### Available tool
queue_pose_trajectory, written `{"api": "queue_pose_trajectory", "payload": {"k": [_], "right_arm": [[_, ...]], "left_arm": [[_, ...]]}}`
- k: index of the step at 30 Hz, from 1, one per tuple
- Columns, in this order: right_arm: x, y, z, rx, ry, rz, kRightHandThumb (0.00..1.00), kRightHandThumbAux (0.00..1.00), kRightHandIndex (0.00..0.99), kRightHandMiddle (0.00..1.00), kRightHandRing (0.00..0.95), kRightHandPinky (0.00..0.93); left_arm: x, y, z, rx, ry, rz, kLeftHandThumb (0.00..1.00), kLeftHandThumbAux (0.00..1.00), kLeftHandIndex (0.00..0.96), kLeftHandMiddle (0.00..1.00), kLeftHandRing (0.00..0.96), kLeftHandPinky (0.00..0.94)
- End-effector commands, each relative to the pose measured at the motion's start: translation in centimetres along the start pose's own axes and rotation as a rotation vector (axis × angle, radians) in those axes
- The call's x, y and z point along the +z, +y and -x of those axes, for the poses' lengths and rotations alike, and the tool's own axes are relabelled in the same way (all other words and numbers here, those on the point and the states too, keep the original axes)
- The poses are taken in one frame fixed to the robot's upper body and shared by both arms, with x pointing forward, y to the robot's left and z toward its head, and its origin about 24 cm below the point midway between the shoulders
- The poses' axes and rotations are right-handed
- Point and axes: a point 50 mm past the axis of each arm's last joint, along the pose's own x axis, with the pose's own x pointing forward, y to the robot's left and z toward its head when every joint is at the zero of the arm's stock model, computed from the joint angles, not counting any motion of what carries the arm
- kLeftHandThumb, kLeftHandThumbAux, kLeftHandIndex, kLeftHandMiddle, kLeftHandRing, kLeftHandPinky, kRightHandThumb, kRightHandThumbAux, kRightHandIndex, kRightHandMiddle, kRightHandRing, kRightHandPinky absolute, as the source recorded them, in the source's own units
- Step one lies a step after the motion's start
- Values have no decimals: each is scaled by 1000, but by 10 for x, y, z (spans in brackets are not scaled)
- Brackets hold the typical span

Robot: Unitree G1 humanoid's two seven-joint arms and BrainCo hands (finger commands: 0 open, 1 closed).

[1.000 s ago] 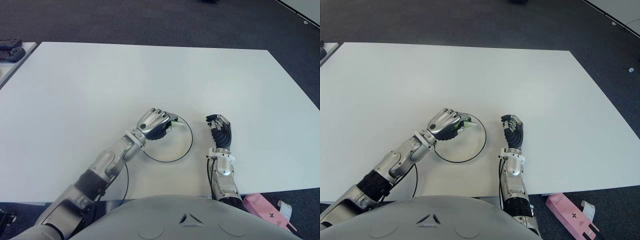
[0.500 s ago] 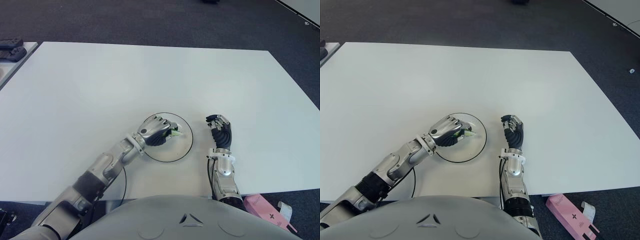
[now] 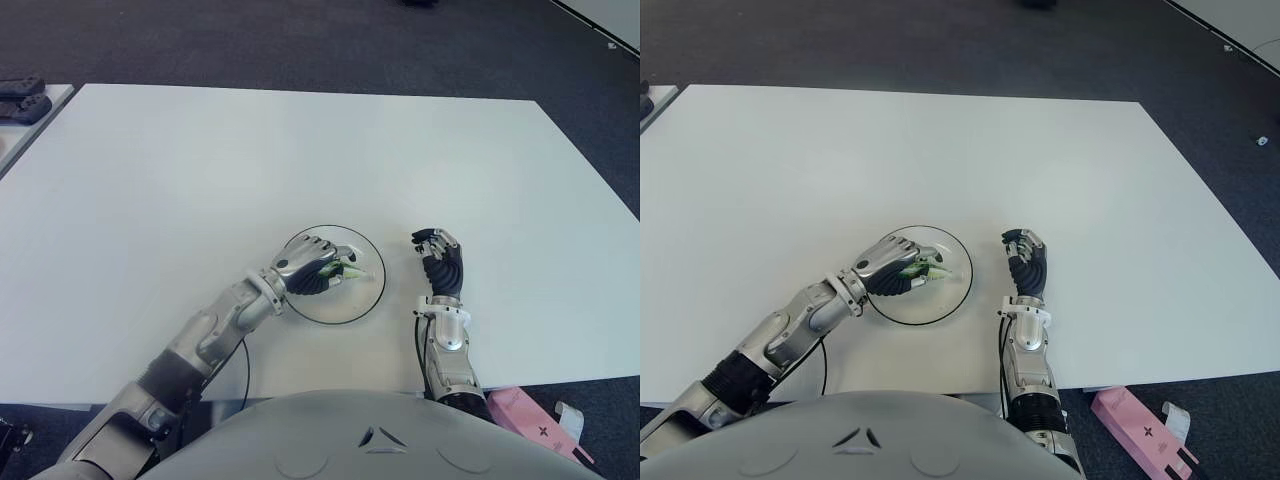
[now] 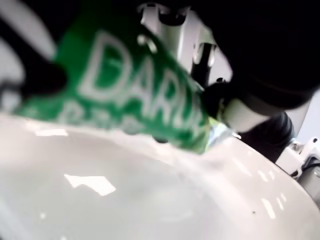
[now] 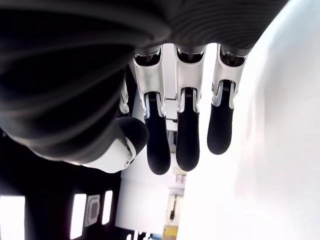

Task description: Put the toothpaste on the table into the plate.

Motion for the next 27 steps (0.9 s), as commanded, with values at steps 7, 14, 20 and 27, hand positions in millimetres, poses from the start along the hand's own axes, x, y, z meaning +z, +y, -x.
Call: {"api": "queue_pose_trajectory", "payload": {"k": [7,14,20,27], "right_arm": [[-10,0,6,-12,69,5,708,731,427,464,436,413],[-10,0,6,-13,70,4,708,731,426,461,429,414],[-10,1,5,-12,66,7,708,730,427,465,433,417],[-9,1,6,-4,46,10,707,731,426,472,443,429]], "left_arm": [[-2,6,6,60,10,-15,120,469,7,43,167,261],[-1,14,12,180,-10,2,103,414,0,2,14,30],[-5,15,15,260,-17,31,121,375,0,0,1,13],[-11,16,19,386,5,85,141,342,0,0,0,42]]}}
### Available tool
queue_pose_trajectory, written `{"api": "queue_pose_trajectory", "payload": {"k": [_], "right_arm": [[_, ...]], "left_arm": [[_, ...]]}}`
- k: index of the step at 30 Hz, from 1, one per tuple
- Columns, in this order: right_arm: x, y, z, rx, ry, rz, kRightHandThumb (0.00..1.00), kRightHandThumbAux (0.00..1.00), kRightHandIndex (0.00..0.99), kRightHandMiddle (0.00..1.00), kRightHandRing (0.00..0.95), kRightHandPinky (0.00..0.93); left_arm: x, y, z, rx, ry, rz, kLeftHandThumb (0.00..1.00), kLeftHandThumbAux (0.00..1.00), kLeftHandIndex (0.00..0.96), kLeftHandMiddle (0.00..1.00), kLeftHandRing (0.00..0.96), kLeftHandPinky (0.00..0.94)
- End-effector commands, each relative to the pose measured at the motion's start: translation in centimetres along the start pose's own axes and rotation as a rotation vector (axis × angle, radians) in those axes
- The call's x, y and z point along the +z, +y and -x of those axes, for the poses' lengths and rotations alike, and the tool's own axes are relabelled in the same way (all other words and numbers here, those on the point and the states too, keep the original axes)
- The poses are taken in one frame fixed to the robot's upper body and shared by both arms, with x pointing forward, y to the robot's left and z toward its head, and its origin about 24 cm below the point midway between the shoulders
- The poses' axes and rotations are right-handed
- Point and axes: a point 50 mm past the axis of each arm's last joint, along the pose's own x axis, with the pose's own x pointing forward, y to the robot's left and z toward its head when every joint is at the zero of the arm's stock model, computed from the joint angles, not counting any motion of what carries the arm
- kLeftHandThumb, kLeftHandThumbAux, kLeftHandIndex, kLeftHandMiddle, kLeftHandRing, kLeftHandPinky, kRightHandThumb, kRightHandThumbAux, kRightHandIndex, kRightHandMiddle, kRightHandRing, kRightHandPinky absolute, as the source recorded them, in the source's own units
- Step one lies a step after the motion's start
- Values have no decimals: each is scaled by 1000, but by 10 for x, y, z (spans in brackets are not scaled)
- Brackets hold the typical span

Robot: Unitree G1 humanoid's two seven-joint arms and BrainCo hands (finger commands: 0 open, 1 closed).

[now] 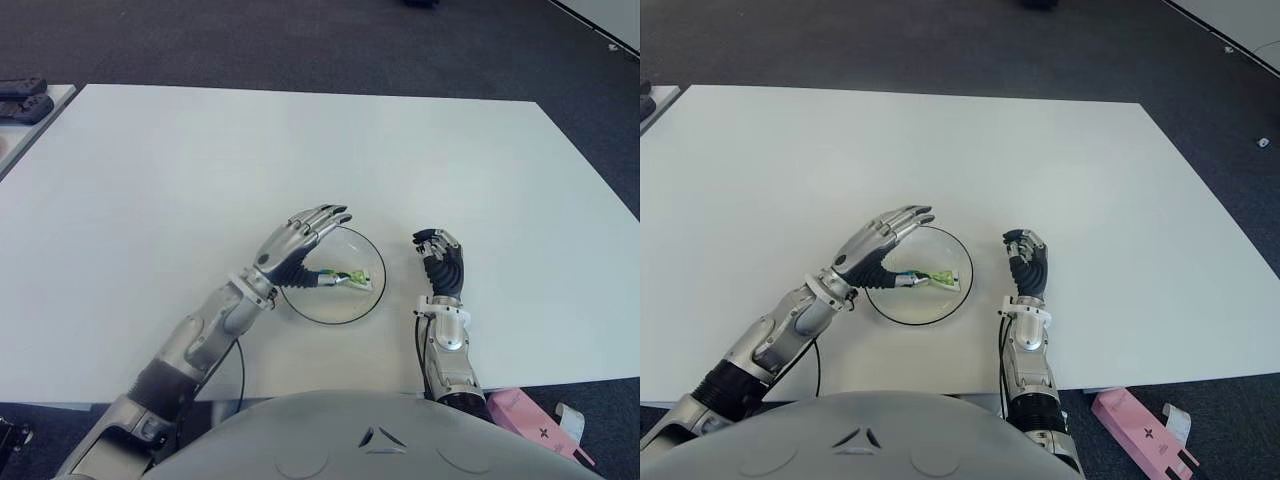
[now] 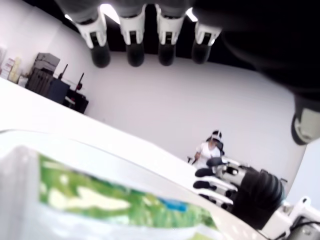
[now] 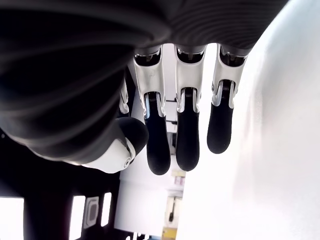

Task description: Put the toothpaste on the table into the plate.

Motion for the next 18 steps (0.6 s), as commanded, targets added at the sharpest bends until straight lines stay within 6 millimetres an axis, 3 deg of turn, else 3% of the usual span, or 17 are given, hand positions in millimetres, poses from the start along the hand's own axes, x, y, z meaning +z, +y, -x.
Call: {"api": "queue_pose_trajectory", "payload": {"k": [1,6,14,18], "right_arm": [[-9,0,6,5,43,8,707,731,426,472,443,429],[-9,1,6,11,46,9,707,731,427,465,437,411],[-10,0,6,15,51,13,707,731,427,469,440,426],[-9,1,6,10,54,10,706,731,426,470,442,429]], "left_arm": [[-7,2,4,79,35,34,143,342,0,0,0,44],[-11,8,5,197,53,49,164,362,0,0,0,49],[-21,11,9,381,164,141,117,462,0,0,0,94],[-42,15,19,540,332,168,63,559,0,13,19,106]]}}
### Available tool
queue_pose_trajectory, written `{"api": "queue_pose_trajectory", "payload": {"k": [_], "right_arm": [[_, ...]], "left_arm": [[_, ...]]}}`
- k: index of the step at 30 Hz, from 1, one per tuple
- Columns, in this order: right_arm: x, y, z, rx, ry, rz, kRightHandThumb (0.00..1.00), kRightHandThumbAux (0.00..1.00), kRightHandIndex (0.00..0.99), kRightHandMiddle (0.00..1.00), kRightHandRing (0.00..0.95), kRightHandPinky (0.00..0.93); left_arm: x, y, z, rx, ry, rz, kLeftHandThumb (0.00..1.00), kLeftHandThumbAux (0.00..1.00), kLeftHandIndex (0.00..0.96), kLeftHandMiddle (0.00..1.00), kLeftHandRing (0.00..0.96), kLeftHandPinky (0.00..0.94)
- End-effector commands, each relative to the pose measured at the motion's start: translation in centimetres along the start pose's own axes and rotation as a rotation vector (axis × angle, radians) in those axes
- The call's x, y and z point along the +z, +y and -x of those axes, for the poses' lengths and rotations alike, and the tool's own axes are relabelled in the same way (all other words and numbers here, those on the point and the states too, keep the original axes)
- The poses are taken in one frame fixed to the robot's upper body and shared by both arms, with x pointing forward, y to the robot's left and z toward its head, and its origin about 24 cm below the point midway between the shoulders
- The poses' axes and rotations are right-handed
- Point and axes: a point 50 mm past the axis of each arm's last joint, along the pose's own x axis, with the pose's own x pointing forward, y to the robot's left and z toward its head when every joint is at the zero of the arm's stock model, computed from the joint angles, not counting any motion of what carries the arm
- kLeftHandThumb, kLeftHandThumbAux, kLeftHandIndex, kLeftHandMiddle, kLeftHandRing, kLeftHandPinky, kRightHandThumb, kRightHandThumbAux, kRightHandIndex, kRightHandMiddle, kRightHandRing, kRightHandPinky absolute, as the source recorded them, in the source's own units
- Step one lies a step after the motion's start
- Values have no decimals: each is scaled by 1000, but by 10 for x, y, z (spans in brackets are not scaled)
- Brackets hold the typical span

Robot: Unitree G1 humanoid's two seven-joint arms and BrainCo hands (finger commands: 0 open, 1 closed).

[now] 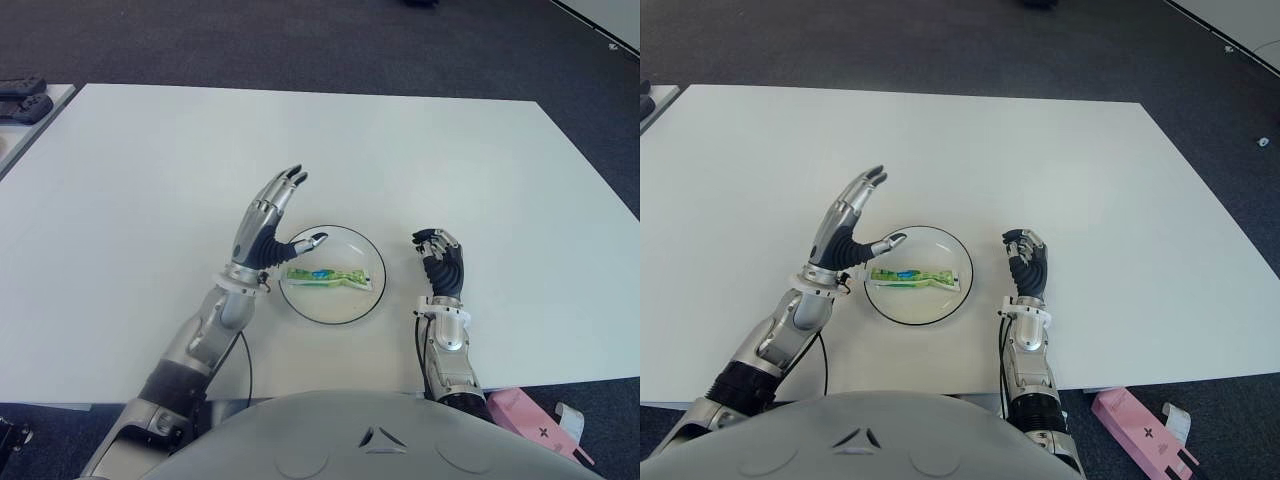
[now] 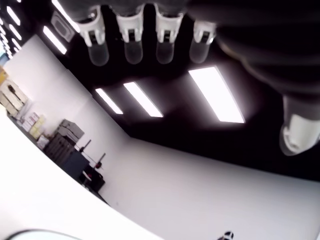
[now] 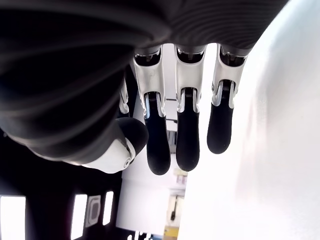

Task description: Put the toothpaste on the table into the plate.

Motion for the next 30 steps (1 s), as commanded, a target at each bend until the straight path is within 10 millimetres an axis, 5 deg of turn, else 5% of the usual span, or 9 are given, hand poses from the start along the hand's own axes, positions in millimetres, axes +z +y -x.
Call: {"api": "queue_pose_trajectory", "payload": {"k": [1,11,23,30], "right_arm": [[-9,1,6,2,62,11,706,731,427,471,443,432],[-10,3,3,12,50,5,708,731,428,478,452,443],[-13,5,1,14,68,14,710,731,429,473,444,432],[-14,5,0,13,64,6,709,732,425,459,435,432]], "left_arm": [[-26,8,9,165,198,1,40,603,1,25,32,112],[-55,0,24,290,438,89,0,784,117,123,106,121],[-69,3,24,266,530,212,0,622,274,279,220,177],[-81,2,25,297,561,372,0,634,338,326,270,226]]}}
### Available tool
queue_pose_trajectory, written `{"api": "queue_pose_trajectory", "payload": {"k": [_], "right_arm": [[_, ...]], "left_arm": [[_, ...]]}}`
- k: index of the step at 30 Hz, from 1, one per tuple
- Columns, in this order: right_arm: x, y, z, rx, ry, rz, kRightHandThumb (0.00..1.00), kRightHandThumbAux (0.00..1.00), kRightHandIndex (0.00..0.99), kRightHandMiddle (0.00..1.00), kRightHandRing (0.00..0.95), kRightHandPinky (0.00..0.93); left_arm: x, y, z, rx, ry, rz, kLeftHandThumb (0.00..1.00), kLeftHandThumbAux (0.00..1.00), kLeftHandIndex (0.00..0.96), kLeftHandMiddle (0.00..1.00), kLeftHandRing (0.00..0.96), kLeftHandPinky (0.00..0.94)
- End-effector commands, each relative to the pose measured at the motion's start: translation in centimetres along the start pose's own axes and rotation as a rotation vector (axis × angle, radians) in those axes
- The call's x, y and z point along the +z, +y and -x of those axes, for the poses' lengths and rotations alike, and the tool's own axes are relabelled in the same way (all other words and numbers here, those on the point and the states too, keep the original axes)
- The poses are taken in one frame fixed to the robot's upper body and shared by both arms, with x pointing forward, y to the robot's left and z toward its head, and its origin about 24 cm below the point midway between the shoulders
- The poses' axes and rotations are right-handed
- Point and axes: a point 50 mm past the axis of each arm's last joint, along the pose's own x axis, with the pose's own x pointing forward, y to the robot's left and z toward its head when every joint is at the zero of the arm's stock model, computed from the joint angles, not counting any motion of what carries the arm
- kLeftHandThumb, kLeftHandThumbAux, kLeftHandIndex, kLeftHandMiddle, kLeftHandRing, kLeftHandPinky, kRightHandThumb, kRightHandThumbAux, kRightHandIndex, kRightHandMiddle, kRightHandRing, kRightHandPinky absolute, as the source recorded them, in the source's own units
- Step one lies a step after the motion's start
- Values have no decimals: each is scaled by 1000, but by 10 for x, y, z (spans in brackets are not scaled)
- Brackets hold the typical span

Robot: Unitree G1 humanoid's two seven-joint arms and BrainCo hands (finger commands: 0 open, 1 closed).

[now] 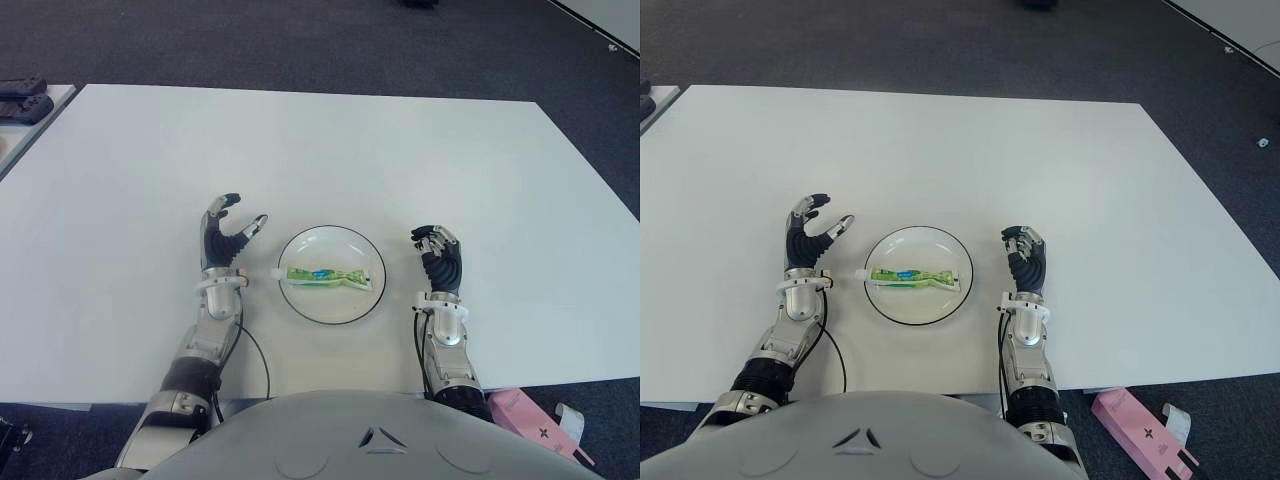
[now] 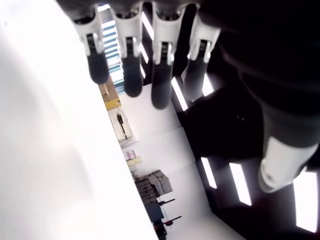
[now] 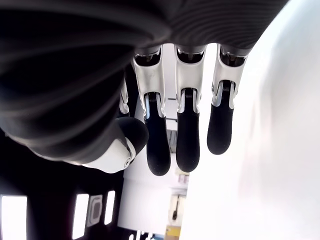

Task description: Put the toothpaste on the table into the plate.

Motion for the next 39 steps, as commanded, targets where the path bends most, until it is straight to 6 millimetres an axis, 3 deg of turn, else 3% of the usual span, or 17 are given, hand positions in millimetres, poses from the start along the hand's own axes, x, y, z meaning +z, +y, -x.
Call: {"api": "queue_pose_trajectory", "payload": {"k": [1,6,11,17,29,30,32,39], "right_arm": [[-13,0,7,5,68,8,709,732,424,456,434,432],[-14,-1,6,5,64,4,709,732,424,453,435,434],[-15,-1,6,1,67,3,710,732,426,459,438,435],[-15,-1,5,-1,67,0,711,732,425,457,440,437],[-16,-2,4,-1,59,-4,710,731,426,458,443,440],[-16,-2,4,-1,58,-5,710,731,426,459,444,442],[-16,-2,4,0,56,-6,711,731,427,462,447,446],[-16,-2,4,2,61,-3,711,731,428,463,445,439]], "left_arm": [[-10,-1,-2,-11,56,108,0,671,353,337,281,235],[-17,-1,-2,-26,88,164,2,786,383,374,317,276],[-24,-1,1,-56,118,173,13,951,407,414,371,378],[-28,-1,3,-96,136,146,75,993,421,422,397,411],[-31,-5,6,-143,176,111,258,998,444,447,432,439],[-31,-6,6,-147,176,108,419,900,437,448,434,439],[-31,-6,6,-156,178,104,587,797,429,451,440,444],[-31,-8,8,-184,184,108,692,731,423,457,454,469]]}}
